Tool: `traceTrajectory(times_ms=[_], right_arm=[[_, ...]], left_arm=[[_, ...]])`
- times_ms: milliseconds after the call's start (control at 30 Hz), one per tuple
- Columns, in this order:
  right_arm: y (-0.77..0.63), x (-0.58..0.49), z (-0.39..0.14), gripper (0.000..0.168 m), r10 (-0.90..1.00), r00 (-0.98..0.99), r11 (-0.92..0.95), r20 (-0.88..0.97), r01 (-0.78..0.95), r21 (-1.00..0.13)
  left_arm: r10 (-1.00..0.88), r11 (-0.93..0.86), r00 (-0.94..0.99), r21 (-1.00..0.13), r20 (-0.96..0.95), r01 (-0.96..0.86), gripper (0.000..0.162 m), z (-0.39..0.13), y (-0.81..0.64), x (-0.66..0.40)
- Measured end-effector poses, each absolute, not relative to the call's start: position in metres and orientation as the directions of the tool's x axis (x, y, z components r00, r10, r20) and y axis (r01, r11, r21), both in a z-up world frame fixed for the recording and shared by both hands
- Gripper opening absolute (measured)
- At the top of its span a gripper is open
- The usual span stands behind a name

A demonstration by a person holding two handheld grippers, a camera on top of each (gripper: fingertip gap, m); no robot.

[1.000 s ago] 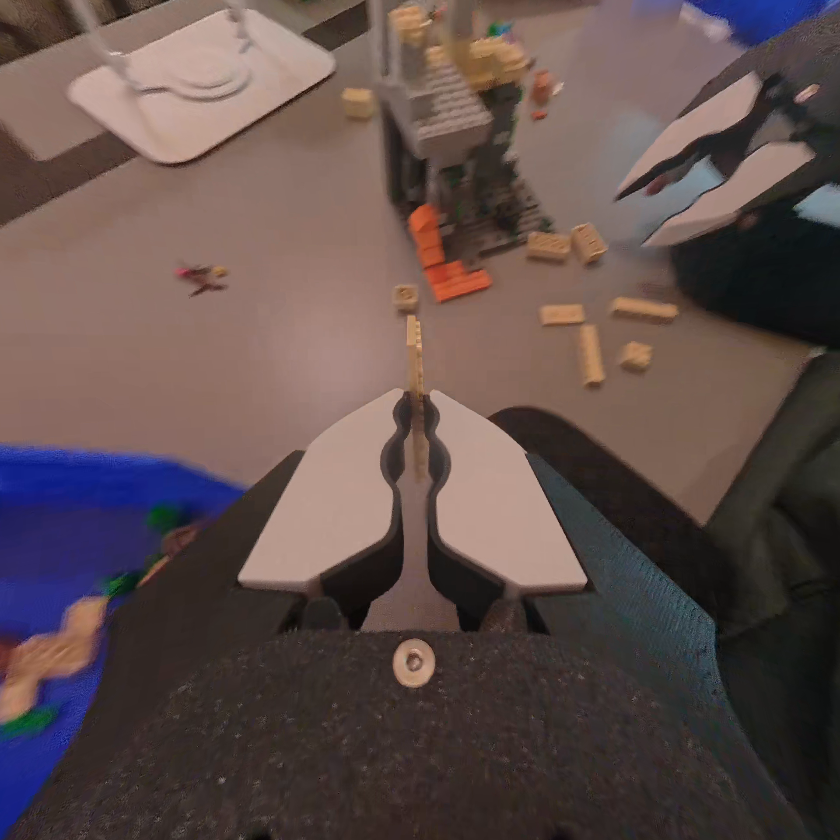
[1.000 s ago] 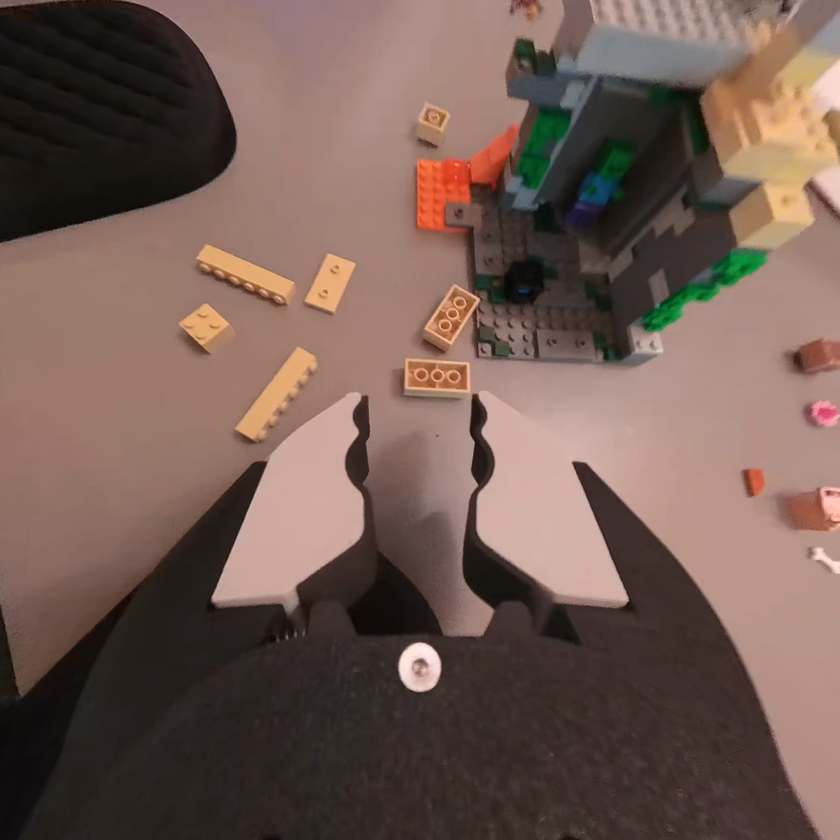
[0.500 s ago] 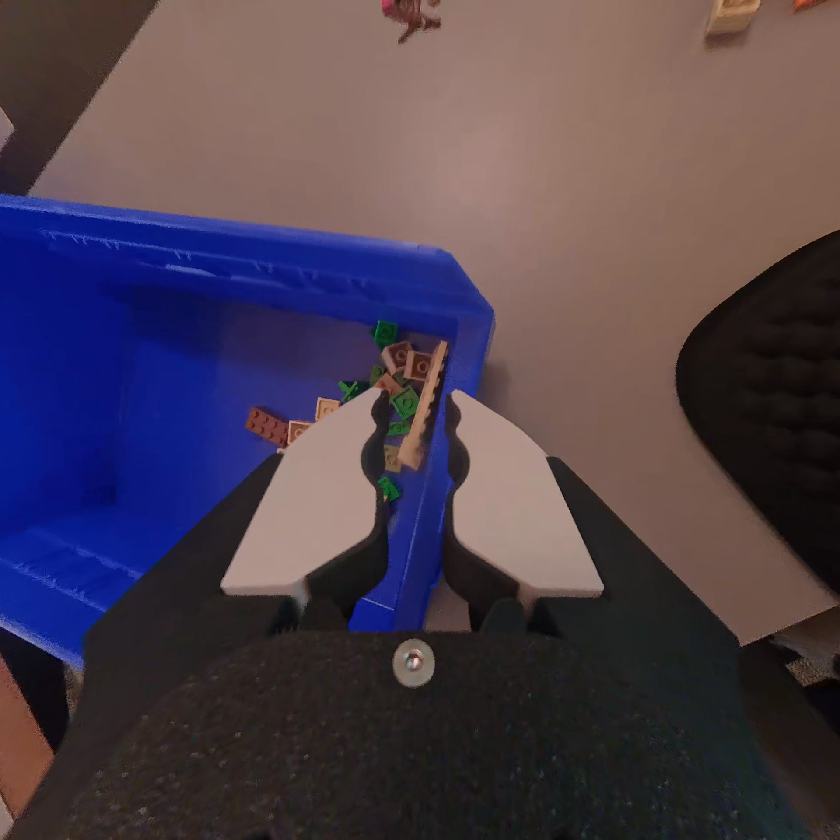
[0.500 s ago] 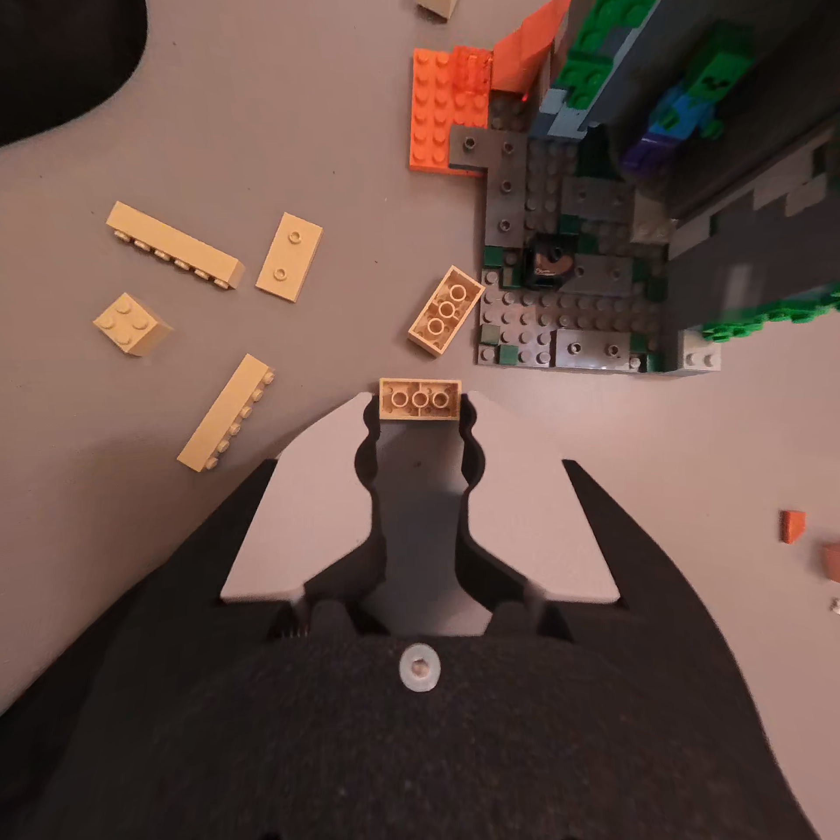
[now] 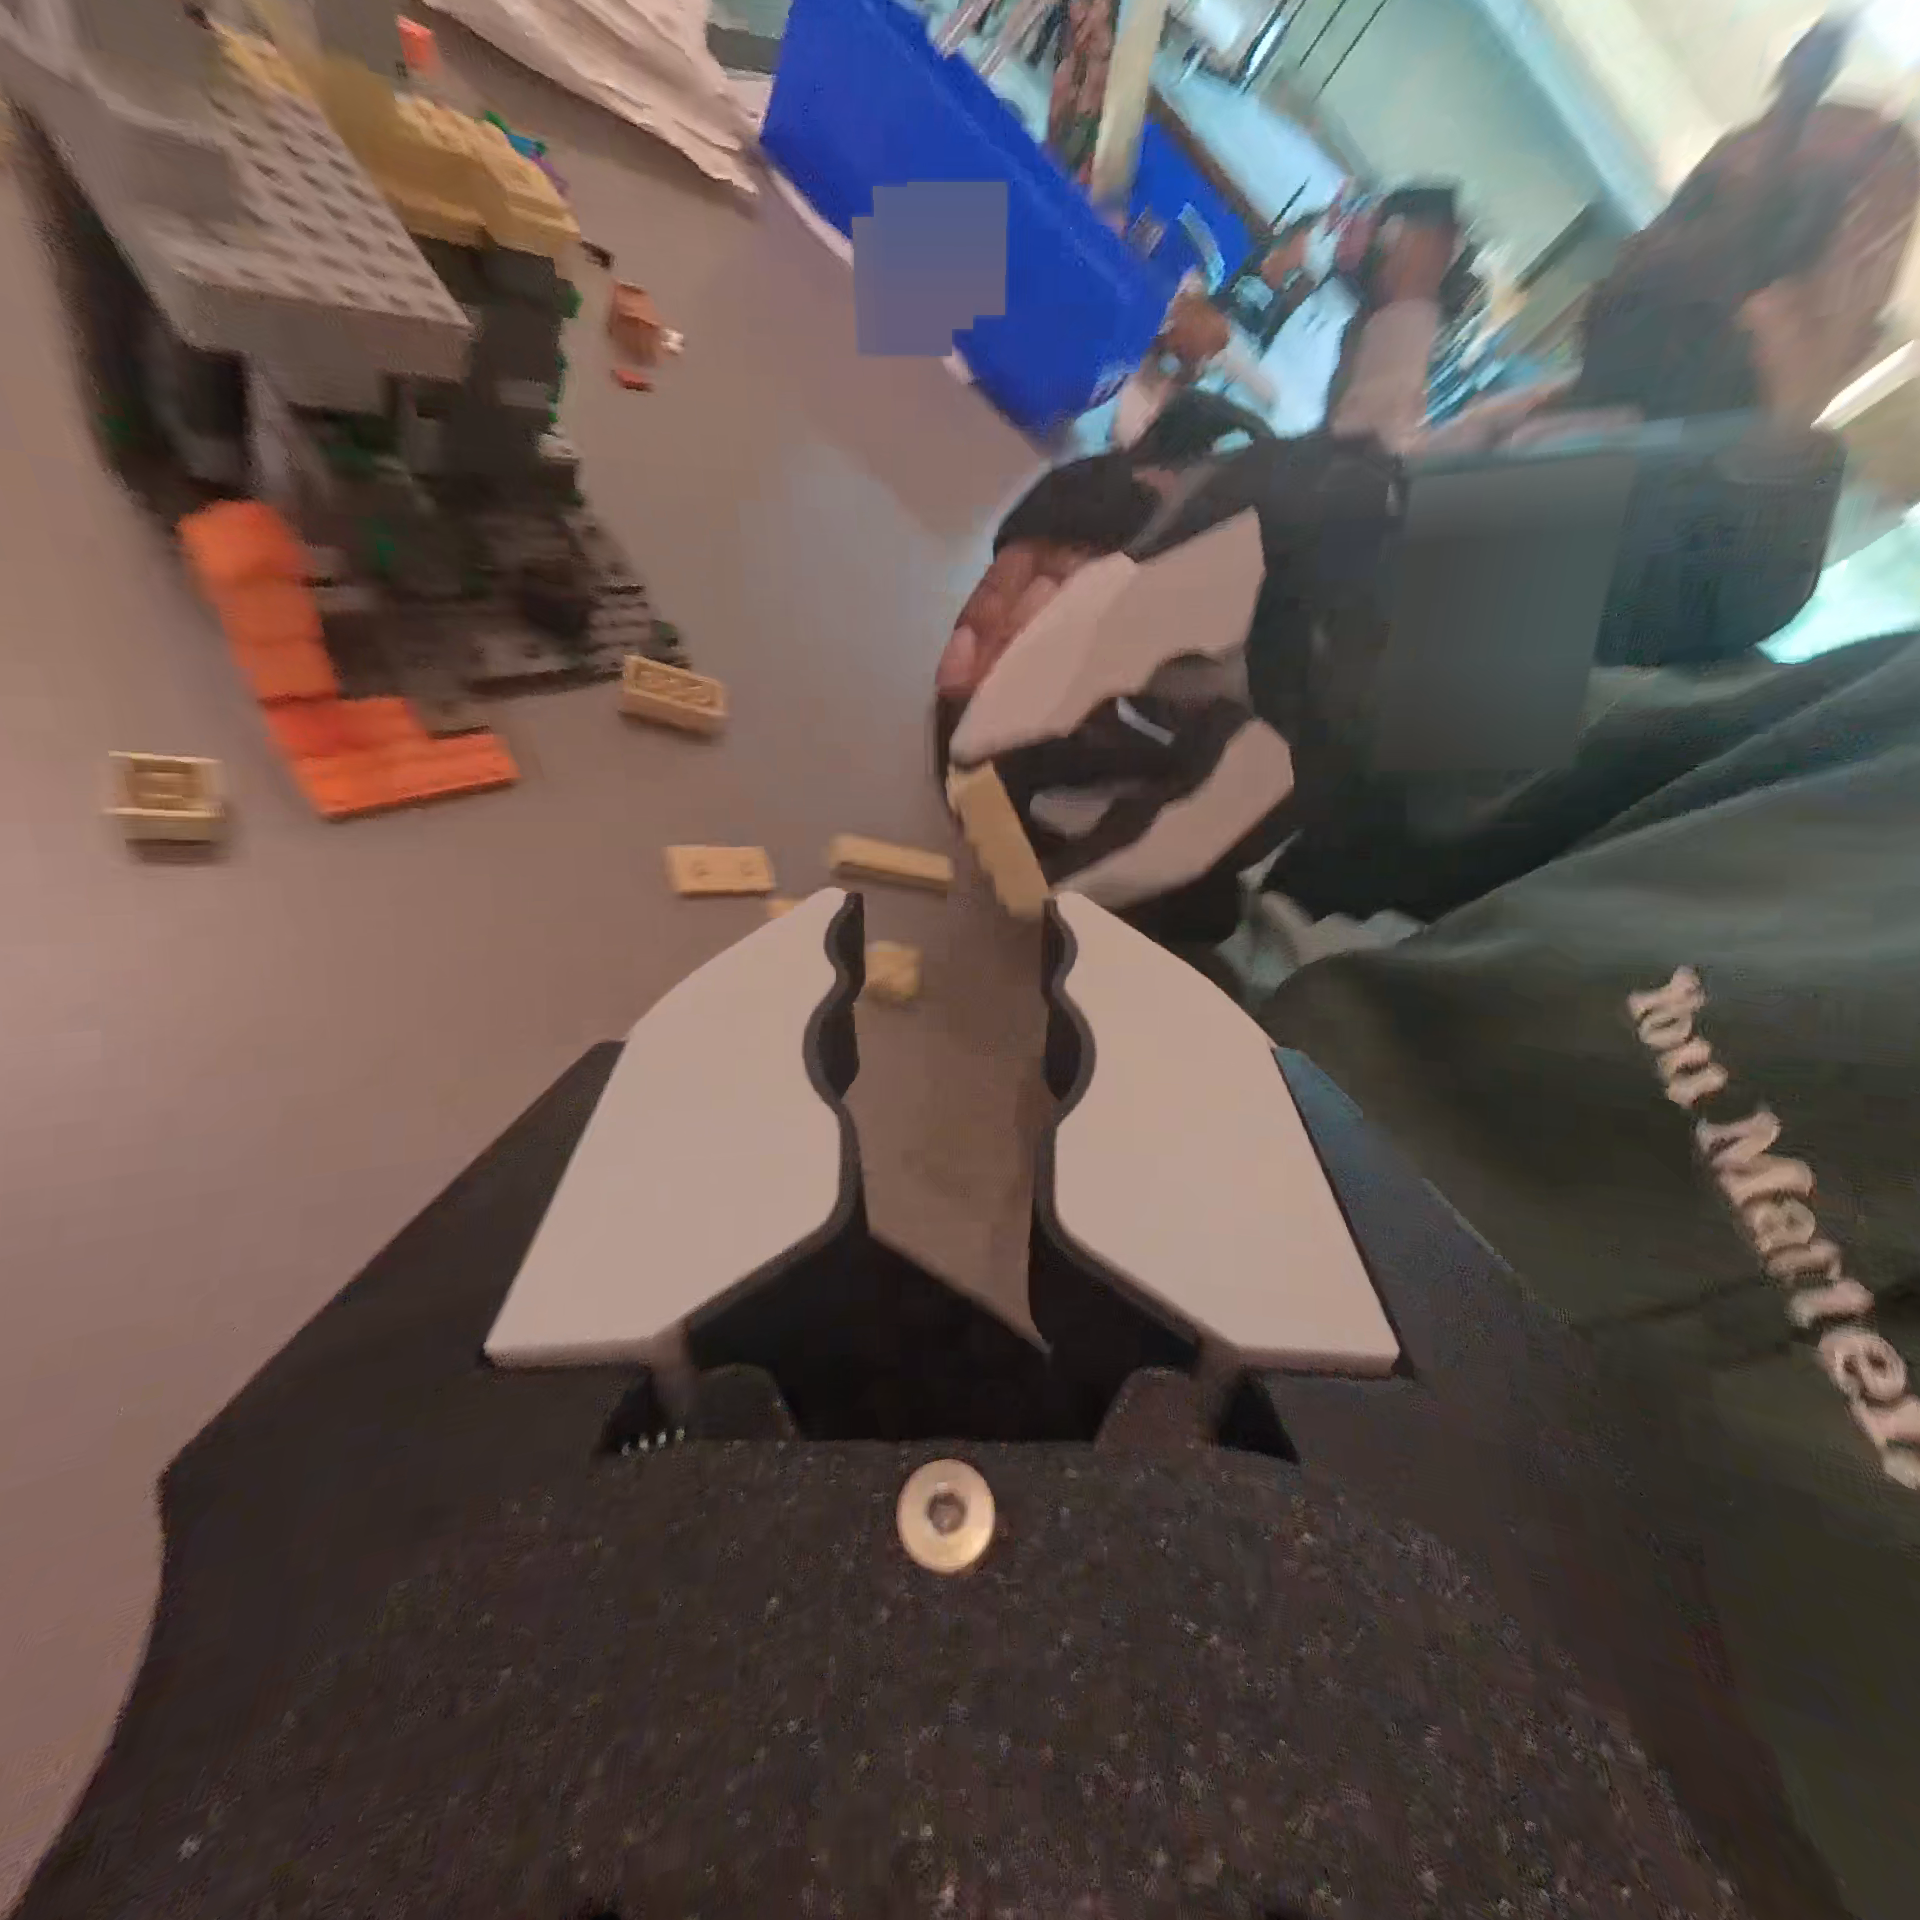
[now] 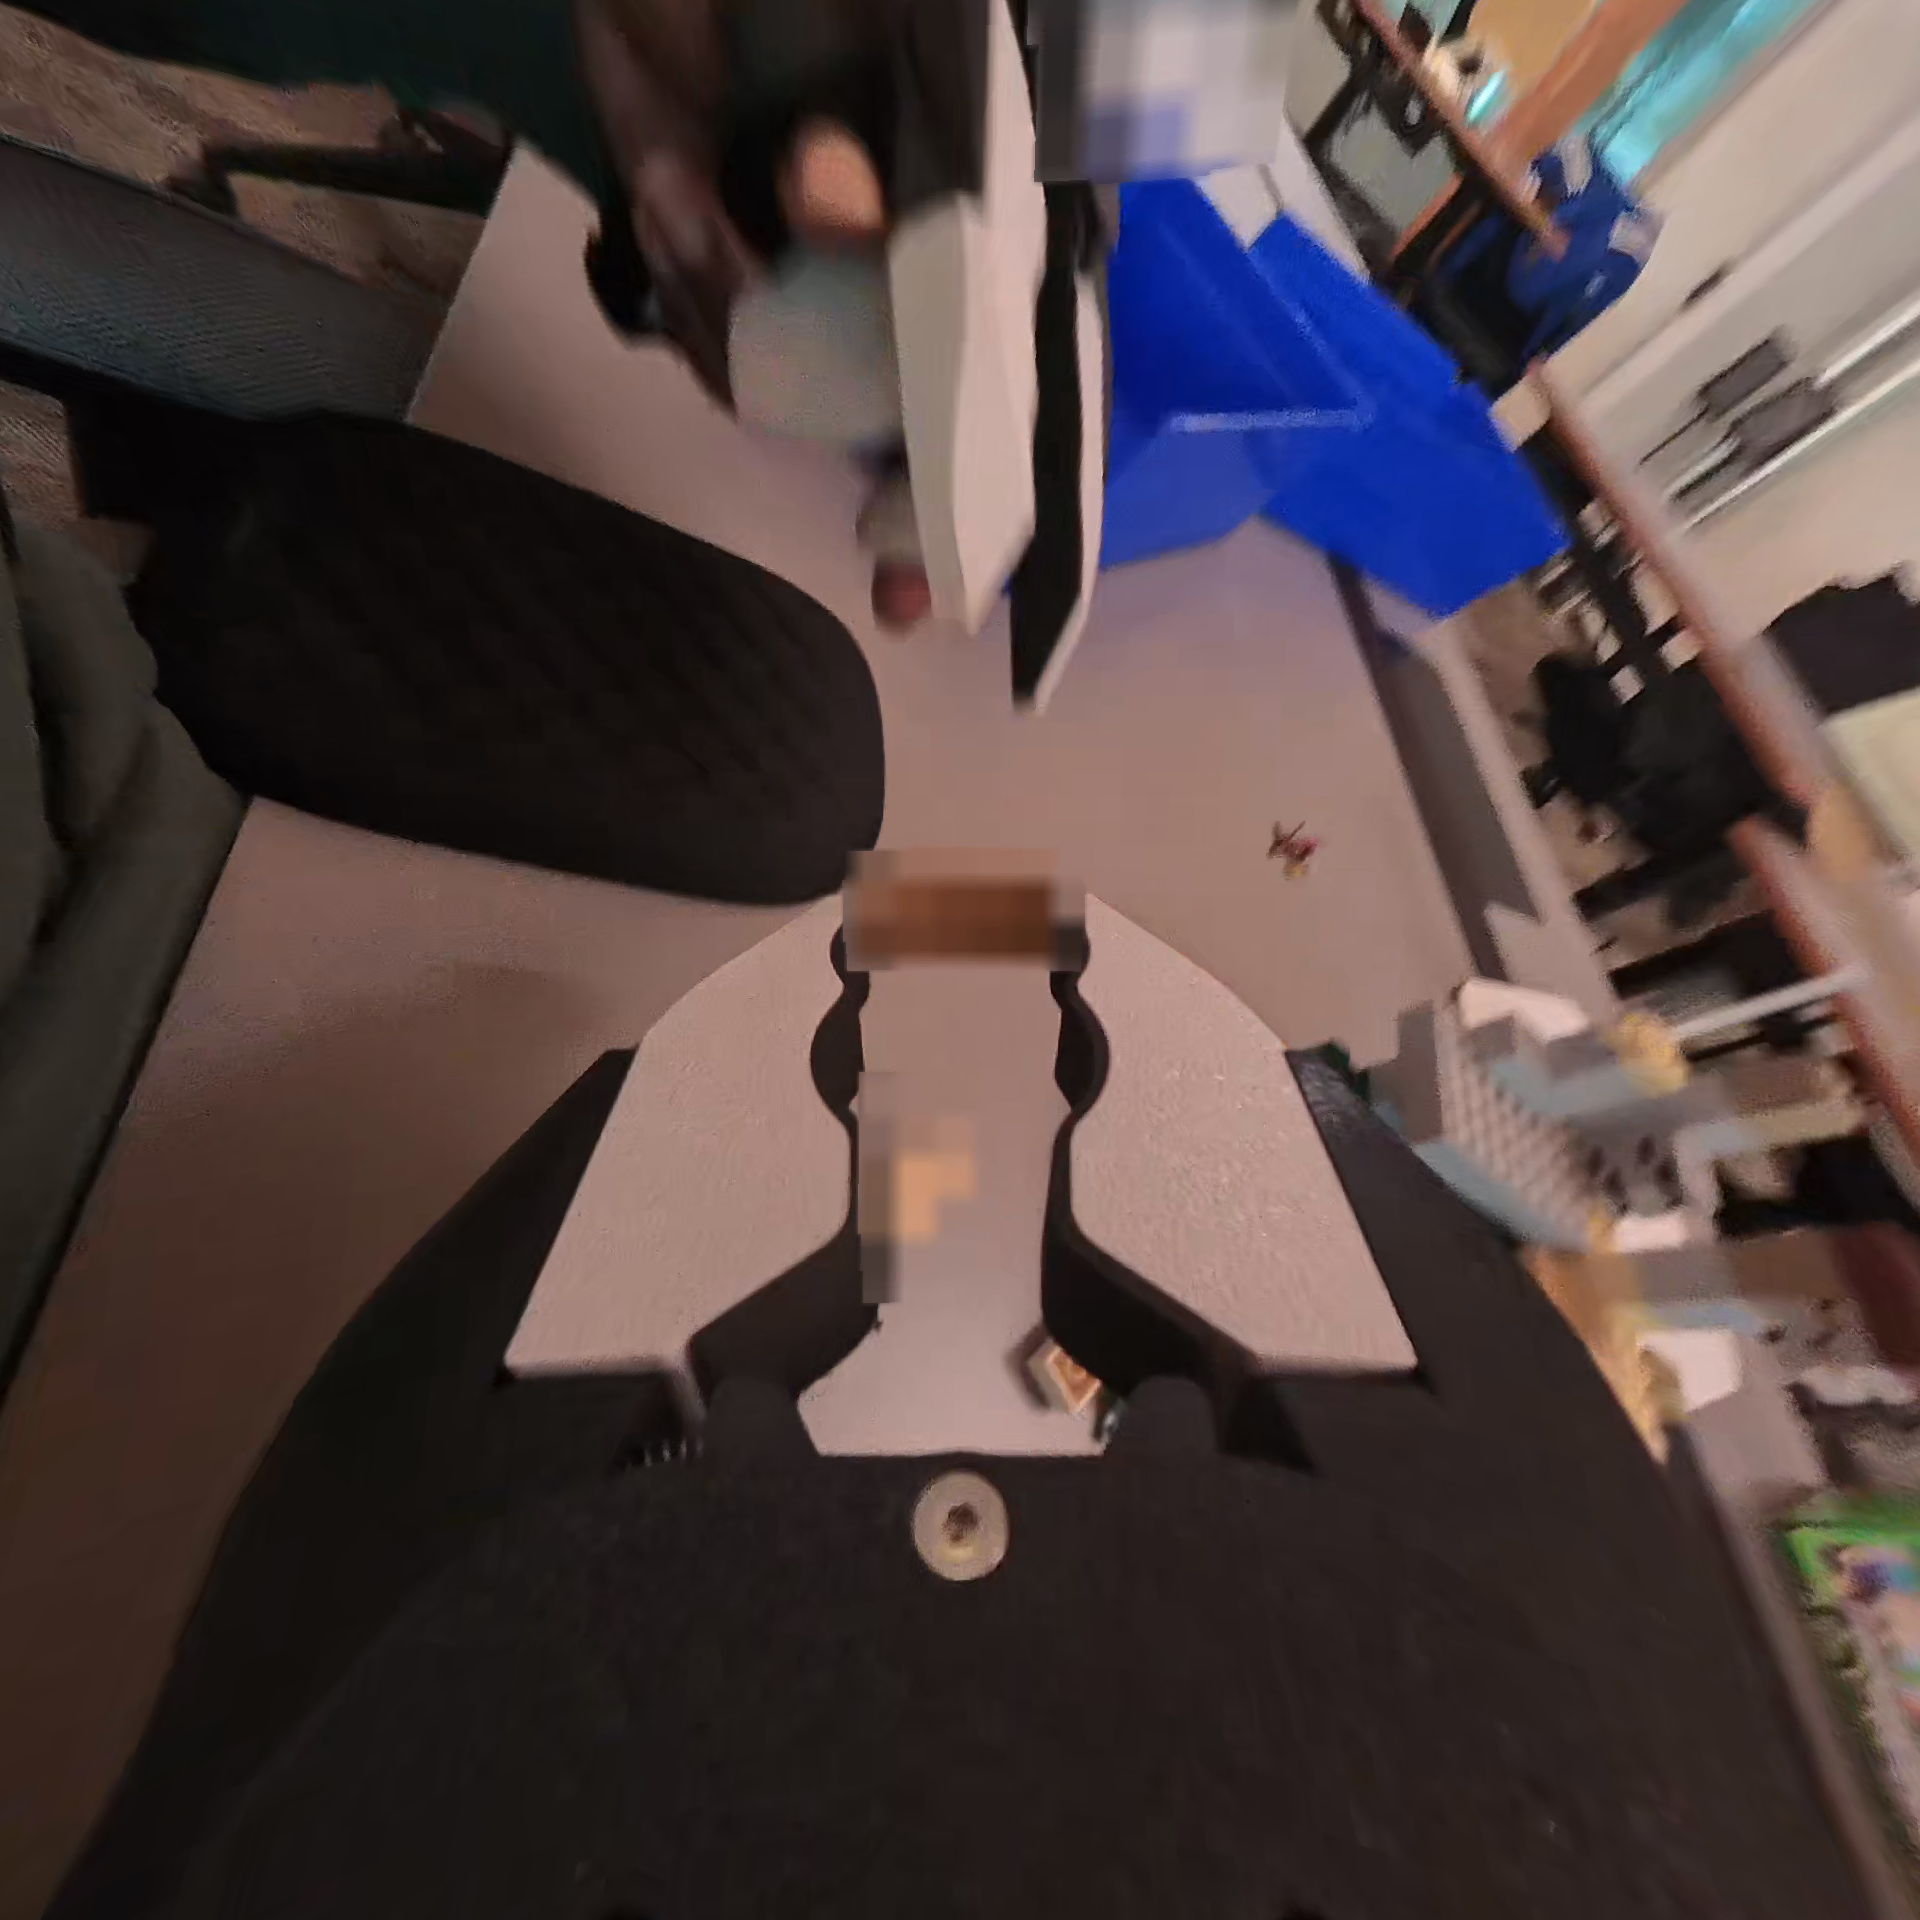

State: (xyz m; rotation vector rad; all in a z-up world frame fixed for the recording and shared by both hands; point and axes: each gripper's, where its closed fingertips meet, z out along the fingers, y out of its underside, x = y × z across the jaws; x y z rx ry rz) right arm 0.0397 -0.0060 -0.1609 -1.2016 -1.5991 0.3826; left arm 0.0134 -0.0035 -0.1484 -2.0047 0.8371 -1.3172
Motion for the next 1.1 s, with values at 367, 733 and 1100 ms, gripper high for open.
traceTrajectory(times_ms=[367,733,1100], right_arm=[[-0.002,0.031,-0.161,0.038,0.738,0.079,0.508,0.67,0.589,-0.629],[0.002,0.118,-0.247,0.05,0.982,0.176,-0.109,0.062,0.809,-0.577],[-0.005,0.127,-0.266,0.012,0.981,0.194,-0.167,0.011,0.873,-0.458]], left_arm=[[-0.76,-0.626,0.315,-0.77,0.568,-0.121,0.011,-0.151,0.004,0.026],[-0.412,-0.499,0.788,-0.611,-0.457,-0.615,0.011,-0.147,0.077,-0.219],[-0.371,-0.614,0.795,-0.515,-0.479,-0.598,0.026,-0.181,0.078,-0.26]])
